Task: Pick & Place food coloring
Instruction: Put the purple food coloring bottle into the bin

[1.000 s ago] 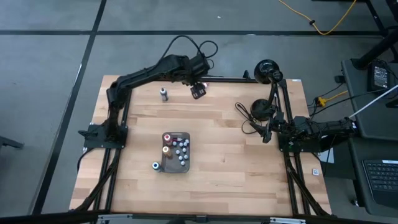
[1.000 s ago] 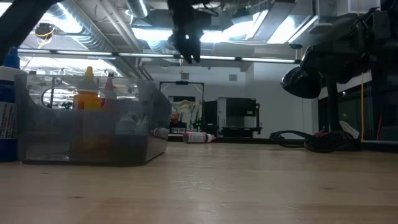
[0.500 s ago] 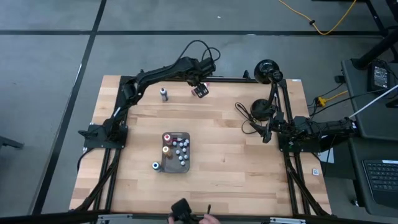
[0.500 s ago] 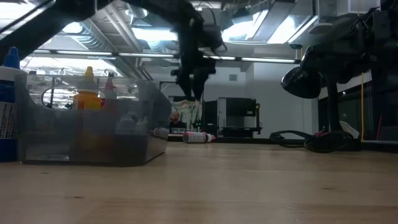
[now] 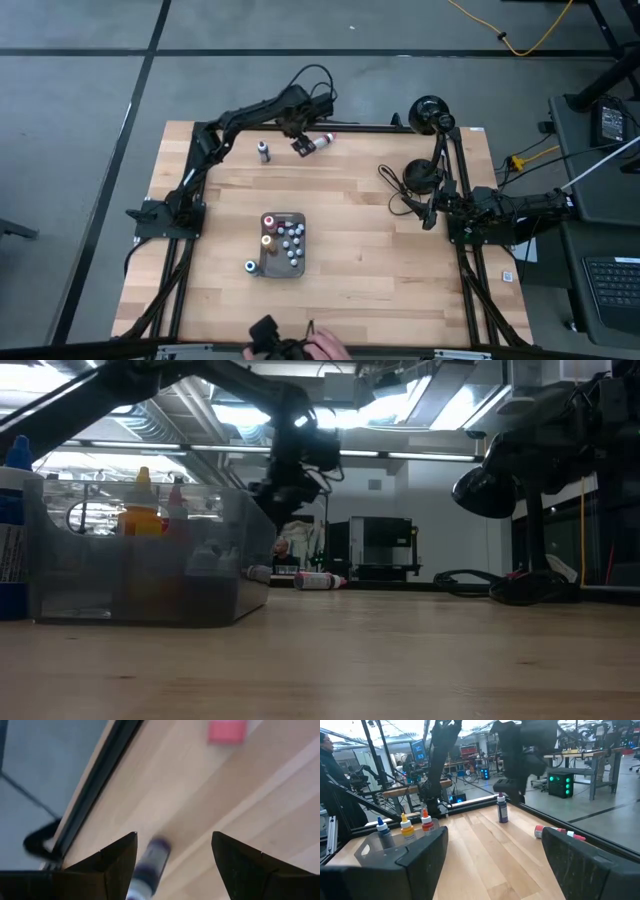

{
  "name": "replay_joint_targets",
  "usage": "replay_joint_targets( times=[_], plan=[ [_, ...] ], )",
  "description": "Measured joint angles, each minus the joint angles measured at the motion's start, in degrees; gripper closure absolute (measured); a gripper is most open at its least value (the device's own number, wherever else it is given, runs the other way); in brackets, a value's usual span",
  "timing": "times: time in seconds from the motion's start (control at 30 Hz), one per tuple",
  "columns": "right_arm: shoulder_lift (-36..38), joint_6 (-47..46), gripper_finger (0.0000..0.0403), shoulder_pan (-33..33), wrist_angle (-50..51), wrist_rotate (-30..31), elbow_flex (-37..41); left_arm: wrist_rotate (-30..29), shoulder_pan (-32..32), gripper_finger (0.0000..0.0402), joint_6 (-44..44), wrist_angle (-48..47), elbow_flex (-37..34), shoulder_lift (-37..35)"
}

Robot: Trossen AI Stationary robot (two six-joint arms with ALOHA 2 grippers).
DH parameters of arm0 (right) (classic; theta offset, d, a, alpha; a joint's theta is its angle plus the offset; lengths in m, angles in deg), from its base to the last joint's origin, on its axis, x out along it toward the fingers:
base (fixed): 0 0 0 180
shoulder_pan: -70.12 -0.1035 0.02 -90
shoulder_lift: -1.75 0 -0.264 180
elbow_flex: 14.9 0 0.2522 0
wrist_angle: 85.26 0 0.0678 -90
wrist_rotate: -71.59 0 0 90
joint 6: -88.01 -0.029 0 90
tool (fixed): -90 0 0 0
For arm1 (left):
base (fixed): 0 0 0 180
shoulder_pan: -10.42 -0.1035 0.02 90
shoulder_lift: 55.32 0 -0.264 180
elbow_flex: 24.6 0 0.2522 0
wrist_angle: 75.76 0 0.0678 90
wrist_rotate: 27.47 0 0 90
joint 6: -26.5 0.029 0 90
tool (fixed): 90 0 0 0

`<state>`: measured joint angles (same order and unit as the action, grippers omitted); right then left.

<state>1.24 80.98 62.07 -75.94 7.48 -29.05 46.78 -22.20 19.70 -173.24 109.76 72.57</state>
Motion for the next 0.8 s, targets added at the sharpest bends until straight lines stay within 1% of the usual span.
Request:
replay_joint_targets(
  times=[0.2,0.5,0.63,0.7,0.8],
  plan=[
    [0.0,0.0,0.008,0.0,0.01,0.0,-0.01,0.21,-1.17,0.015,-1.59,-5.53,-0.24,-0.56],
    [0.0,0.0,0.008,-0.02,0.0,0.0,-0.01,5.83,-3.51,0.015,-1.08,-6.29,-0.73,-1.7],
    [0.0,0.0,0.008,-0.01,-0.01,0.0,0.0,7.15,-4.42,0.015,-1.01,-6.3,-5.89,-3.4],
    [0.0,0.0,0.008,-0.01,0.0,0.0,0.0,6.35,-4.89,0.015,-1.0,-5.94,-9.13,-5.11],
    [0.0,0.0,0.008,-0.01,0.0,0.0,-0.01,5.16,-5.61,0.015,0.24,-2.96,-13.67,-7.71]
  ],
)
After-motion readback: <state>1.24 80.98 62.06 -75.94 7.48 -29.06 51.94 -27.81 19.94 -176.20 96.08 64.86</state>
